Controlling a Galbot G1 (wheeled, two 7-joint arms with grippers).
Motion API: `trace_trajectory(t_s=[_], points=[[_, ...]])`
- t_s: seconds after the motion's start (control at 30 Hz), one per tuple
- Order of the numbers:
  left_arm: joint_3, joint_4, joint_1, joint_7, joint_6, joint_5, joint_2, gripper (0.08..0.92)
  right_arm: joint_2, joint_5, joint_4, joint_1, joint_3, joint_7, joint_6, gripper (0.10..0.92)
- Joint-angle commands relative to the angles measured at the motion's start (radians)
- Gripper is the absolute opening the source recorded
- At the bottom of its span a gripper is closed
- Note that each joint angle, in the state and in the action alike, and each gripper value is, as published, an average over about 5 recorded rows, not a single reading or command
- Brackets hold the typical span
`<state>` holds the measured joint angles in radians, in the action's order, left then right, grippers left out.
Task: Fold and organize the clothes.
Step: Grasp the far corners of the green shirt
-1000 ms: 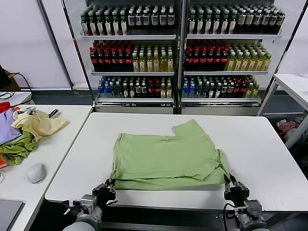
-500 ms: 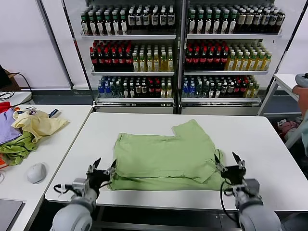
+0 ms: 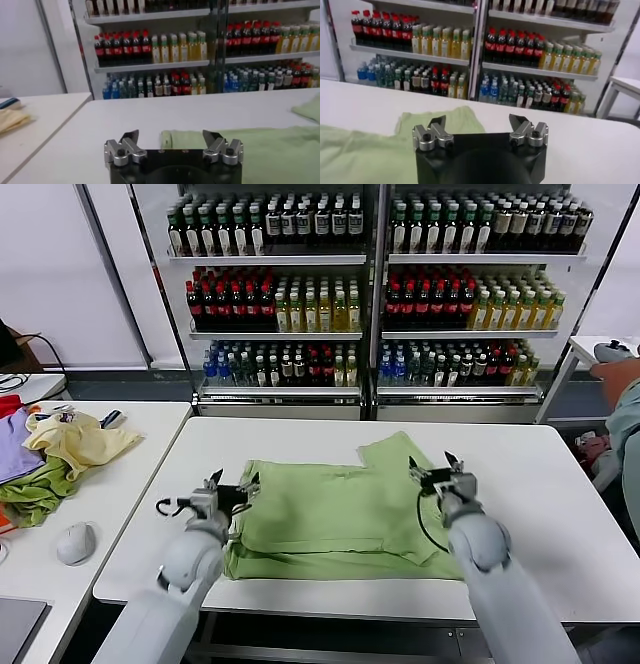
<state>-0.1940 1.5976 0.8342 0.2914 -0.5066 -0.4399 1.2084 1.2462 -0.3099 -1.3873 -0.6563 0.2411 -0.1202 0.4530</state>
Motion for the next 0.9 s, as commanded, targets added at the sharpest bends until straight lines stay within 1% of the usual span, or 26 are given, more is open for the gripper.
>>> trace_trajectory(t_s=[0.03,0.3,0.63,0.7,0.77,0.83,0.9], points=[[0.100,-0.348,-0.255,0.012,-0.009,-0.005,0.051,0.823,0.062,0.003,0.369,0.271,-0.081,0.002,0.007,0.823],[0.106,-0.389,-0.265,0.002,-0.020,-0.027,0.066,0.823,0.117,0.025,0.491,0.312,-0.081,0.020,0.009,0.823],[0.108,-0.400,-0.267,0.002,-0.028,-0.063,0.064,0.823,0.138,0.000,0.562,0.316,-0.078,0.048,0.020,0.817],[0.109,-0.395,-0.264,0.000,-0.030,-0.074,0.063,0.820,0.139,-0.012,0.573,0.315,-0.078,0.051,0.024,0.790],[0.110,-0.388,-0.258,-0.002,-0.030,-0.082,0.060,0.806,0.140,-0.022,0.579,0.314,-0.078,0.055,0.029,0.737],[0.111,-0.381,-0.252,-0.005,-0.030,-0.089,0.057,0.766,0.139,-0.029,0.581,0.312,-0.078,0.057,0.033,0.685],[0.111,-0.376,-0.247,-0.008,-0.030,-0.096,0.054,0.706,0.138,-0.035,0.580,0.310,-0.078,0.060,0.038,0.625]])
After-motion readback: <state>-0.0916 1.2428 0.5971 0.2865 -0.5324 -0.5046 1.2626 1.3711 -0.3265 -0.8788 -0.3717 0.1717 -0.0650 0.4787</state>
